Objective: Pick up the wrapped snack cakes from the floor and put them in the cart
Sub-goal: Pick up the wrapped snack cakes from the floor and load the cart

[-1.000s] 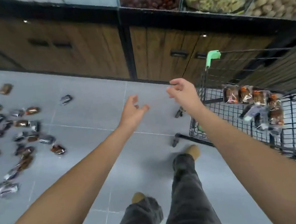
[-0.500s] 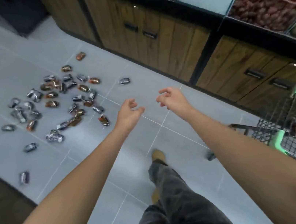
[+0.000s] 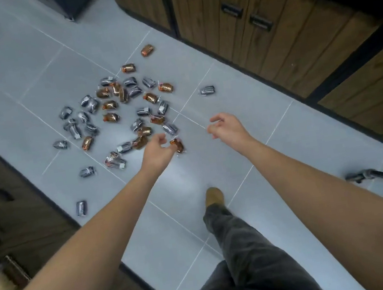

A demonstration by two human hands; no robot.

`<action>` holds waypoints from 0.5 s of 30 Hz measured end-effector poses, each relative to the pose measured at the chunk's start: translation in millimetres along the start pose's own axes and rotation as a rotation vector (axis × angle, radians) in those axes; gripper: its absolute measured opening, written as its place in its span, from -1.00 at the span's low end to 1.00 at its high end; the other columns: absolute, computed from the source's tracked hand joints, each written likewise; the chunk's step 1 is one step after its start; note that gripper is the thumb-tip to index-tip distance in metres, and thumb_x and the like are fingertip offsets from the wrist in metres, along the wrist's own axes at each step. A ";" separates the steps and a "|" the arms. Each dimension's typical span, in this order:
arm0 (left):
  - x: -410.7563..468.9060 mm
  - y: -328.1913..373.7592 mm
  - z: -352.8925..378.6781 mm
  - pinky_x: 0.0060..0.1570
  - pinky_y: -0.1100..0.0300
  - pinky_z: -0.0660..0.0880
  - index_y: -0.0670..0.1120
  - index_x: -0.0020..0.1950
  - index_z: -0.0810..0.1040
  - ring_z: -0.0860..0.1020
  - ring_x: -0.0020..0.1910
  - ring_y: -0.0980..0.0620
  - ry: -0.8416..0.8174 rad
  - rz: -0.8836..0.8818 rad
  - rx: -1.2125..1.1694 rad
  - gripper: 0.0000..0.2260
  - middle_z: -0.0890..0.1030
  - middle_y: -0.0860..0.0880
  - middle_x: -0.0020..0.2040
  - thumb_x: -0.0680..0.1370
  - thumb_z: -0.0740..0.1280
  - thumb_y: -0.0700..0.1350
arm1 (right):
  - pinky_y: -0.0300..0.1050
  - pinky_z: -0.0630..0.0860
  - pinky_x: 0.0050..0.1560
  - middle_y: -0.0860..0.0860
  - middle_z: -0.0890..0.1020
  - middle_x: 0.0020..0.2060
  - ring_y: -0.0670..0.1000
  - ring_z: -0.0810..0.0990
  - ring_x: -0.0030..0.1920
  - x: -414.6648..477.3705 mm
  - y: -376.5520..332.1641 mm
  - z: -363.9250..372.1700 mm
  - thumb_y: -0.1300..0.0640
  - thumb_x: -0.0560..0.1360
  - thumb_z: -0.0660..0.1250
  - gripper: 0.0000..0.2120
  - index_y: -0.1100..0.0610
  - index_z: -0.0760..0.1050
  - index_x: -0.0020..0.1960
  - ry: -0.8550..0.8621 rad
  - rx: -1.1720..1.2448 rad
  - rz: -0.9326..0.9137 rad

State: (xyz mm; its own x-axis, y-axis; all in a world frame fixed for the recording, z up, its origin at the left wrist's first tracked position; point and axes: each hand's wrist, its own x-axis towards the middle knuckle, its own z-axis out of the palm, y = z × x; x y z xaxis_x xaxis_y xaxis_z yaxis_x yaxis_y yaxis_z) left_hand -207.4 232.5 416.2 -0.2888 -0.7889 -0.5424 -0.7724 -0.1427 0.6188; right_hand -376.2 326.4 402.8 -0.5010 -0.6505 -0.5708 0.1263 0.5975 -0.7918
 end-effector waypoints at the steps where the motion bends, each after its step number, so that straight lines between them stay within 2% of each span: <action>1: 12.1 -1.1 -7.1 0.01 0.32 0.28 -0.15 0.34 0.40 0.44 0.05 0.08 -0.005 -0.006 0.012 -0.59 0.49 -0.05 0.26 0.51 0.36 -0.16 | -0.39 0.38 -0.40 0.02 0.53 -0.25 -0.04 0.52 -0.29 10.4 -4.5 9.2 0.22 0.49 0.33 -0.76 0.19 0.47 0.15 -0.009 0.003 0.018; 5: 61.6 -3.7 -29.3 0.04 0.26 0.32 -0.13 0.33 0.39 0.49 0.09 0.02 -0.032 -0.029 -0.009 -0.59 0.50 -0.06 0.26 0.50 0.37 -0.17 | -0.23 0.39 -0.24 0.05 0.55 -0.15 0.04 0.56 -0.14 50.1 -22.3 41.1 0.21 0.47 0.35 -0.78 0.17 0.48 0.12 -0.041 0.003 0.052; 9: 97.2 -6.2 -44.9 0.12 0.20 0.38 -0.13 0.34 0.37 0.49 0.22 -0.02 -0.063 -0.052 -0.034 -0.57 0.50 -0.08 0.27 0.50 0.37 -0.19 | -0.23 0.38 -0.22 0.00 0.54 -0.22 0.05 0.56 -0.11 78.5 -38.9 65.4 0.22 0.46 0.35 -0.78 0.16 0.47 0.10 -0.059 0.006 0.080; 12: 122.4 -7.3 -55.0 0.29 0.00 0.39 -0.16 0.37 0.34 0.46 0.29 -0.07 -0.097 -0.042 -0.029 -0.55 0.47 -0.12 0.31 0.50 0.35 -0.24 | -0.18 0.40 -0.12 0.03 0.54 -0.19 0.06 0.57 -0.08 98.8 -48.4 82.4 0.24 0.46 0.35 -0.81 0.15 0.47 0.07 -0.061 0.019 0.107; 15: 151.8 -11.1 -62.3 0.30 -0.08 0.38 -0.14 0.40 0.33 0.43 0.32 -0.05 -0.134 -0.003 0.059 -0.51 0.44 -0.11 0.34 0.49 0.35 -0.24 | -0.16 0.40 -0.17 0.06 0.54 -0.15 0.06 0.57 -0.10 121.8 -50.8 99.9 0.24 0.46 0.33 -0.88 0.09 0.44 -0.04 -0.031 0.039 0.141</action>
State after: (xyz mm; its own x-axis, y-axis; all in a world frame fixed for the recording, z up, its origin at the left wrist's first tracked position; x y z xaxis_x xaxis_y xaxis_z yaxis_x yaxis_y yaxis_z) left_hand -207.4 77.0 362.4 -0.3565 -0.7010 -0.6176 -0.8042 -0.1062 0.5848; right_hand -358.2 170.0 351.8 -0.4492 -0.5759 -0.6830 0.2271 0.6658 -0.7107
